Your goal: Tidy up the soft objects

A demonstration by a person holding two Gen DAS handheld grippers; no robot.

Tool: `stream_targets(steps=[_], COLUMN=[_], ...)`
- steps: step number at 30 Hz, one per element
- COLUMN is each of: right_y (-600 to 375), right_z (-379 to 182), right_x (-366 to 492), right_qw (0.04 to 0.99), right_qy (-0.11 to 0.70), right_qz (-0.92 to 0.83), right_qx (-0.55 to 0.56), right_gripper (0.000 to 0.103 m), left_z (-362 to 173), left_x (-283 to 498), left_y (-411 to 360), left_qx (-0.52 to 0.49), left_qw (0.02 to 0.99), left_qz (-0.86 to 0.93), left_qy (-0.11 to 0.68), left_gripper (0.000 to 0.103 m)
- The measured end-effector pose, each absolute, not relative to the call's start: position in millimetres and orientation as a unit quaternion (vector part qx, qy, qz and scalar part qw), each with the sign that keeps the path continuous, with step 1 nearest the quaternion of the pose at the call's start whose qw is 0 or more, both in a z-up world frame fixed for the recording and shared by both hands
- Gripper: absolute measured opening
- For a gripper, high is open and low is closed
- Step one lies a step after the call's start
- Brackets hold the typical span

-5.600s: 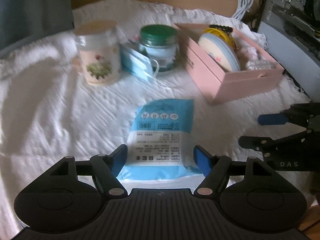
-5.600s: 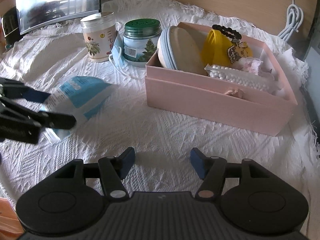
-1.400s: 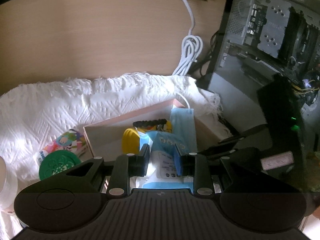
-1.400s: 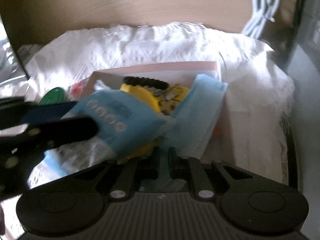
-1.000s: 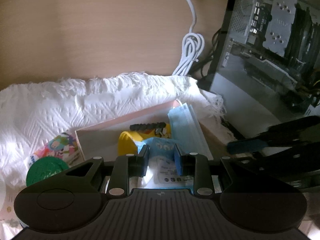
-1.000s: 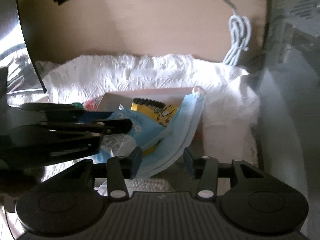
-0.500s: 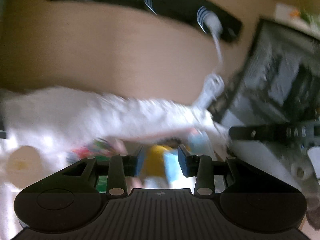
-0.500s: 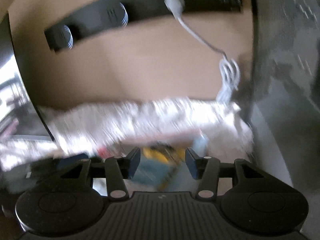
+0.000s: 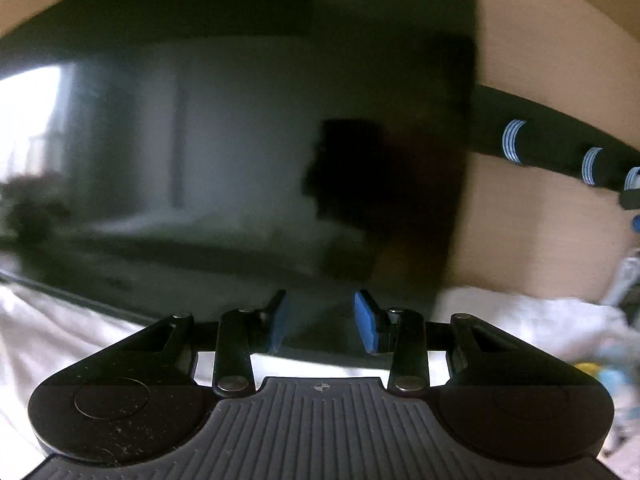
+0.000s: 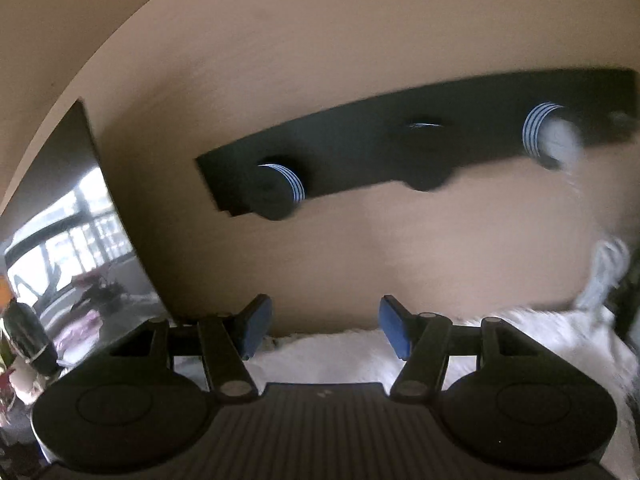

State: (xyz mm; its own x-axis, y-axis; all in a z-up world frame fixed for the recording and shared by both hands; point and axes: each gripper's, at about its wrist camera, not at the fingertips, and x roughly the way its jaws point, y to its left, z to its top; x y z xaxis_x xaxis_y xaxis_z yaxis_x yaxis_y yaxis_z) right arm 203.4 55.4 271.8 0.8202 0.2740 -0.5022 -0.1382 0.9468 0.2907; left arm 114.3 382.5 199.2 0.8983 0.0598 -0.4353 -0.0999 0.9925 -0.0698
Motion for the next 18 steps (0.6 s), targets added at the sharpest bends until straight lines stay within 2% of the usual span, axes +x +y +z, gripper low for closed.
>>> stream_targets(steps=[4,9,14,18], right_y=[90.1,108.6,104.0,98.4], right_z=[265.1,236.4,194.8,175.1], right_x=[227.4,244.3,255.4,265.4], right_qw=[0.935,0.911,0.879,0.856], right_qy=[0.315,0.370,0.417,0.443], right_qz=[0.148,0.184,0.219,0.251], right_qx=[0.075,-0.007,-0.067,-0.086], right_gripper=[0.061,0.061,0.062,0.062], left_z=[180.3,109.9,47.5,32.9], left_x=[132.0,153.7,165.2,186.6], left_y=[394.7,355.9,316.6,325.9], left_qx=[-0.031,0.015,0.064,0.055], left_qw=[0.967,0.942,0.926,0.930], left_qz=[-0.006,-0.135,-0.204,-0.208], left_qy=[0.253,0.307,0.310,0.300], left_gripper=[0.040,0.040,0.043,0.041])
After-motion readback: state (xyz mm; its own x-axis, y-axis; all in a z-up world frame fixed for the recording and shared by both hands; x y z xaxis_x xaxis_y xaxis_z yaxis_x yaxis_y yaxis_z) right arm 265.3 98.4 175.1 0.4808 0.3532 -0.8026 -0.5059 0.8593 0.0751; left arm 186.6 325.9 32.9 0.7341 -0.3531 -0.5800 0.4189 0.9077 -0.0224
